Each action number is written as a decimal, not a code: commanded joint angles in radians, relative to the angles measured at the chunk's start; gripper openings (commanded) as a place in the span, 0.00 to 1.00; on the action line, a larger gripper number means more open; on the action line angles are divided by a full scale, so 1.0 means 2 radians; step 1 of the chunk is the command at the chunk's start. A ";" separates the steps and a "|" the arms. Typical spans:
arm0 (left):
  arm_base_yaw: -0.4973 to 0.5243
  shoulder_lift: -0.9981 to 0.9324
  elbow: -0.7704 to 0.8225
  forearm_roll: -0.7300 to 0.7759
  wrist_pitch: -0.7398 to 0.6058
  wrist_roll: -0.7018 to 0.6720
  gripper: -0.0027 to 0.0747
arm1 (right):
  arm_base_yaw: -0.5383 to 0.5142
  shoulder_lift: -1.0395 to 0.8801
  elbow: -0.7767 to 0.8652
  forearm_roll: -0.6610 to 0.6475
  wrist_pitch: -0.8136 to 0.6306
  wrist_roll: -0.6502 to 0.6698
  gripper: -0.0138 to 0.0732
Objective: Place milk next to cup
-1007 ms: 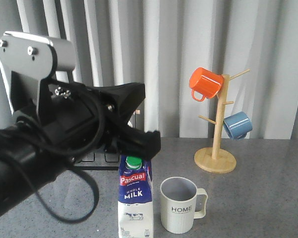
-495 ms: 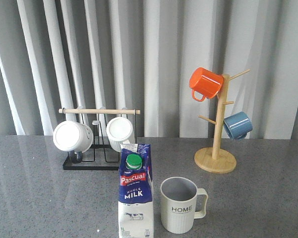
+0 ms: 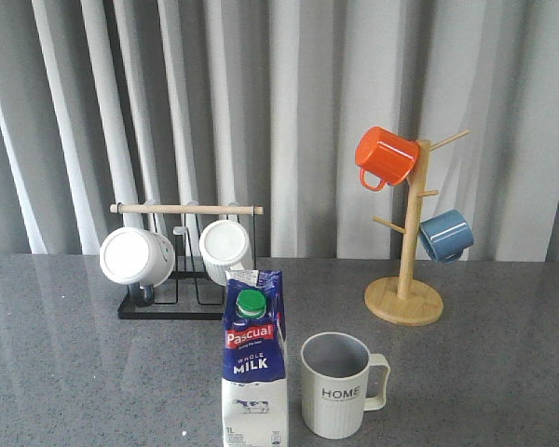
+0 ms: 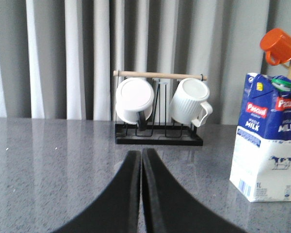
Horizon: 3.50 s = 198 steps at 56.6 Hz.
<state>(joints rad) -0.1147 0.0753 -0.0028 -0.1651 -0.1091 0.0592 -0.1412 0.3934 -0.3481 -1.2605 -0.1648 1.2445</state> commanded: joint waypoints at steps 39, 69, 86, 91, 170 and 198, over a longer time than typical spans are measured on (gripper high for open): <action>0.056 -0.050 0.006 0.048 0.058 -0.027 0.03 | -0.001 0.003 -0.015 0.002 -0.008 0.000 0.16; 0.058 -0.049 0.006 0.050 0.077 -0.027 0.03 | -0.001 0.003 -0.015 0.002 -0.008 0.000 0.16; 0.058 -0.049 0.006 0.050 0.077 -0.027 0.03 | -0.001 0.003 -0.015 0.002 -0.008 0.000 0.16; 0.058 -0.049 0.006 0.050 0.077 -0.027 0.03 | -0.001 0.003 -0.015 0.002 -0.008 0.000 0.16; 0.058 -0.049 0.006 0.050 0.077 -0.027 0.03 | 0.000 -0.126 0.116 0.630 0.037 -0.585 0.16; 0.058 -0.049 0.006 0.050 0.077 -0.027 0.03 | 0.004 -0.208 0.192 0.630 0.102 -0.587 0.16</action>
<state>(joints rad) 0.0021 -0.0126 0.0249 -0.0570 0.1164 0.0113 -0.1412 -0.0103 0.0253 0.0000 0.0897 0.0881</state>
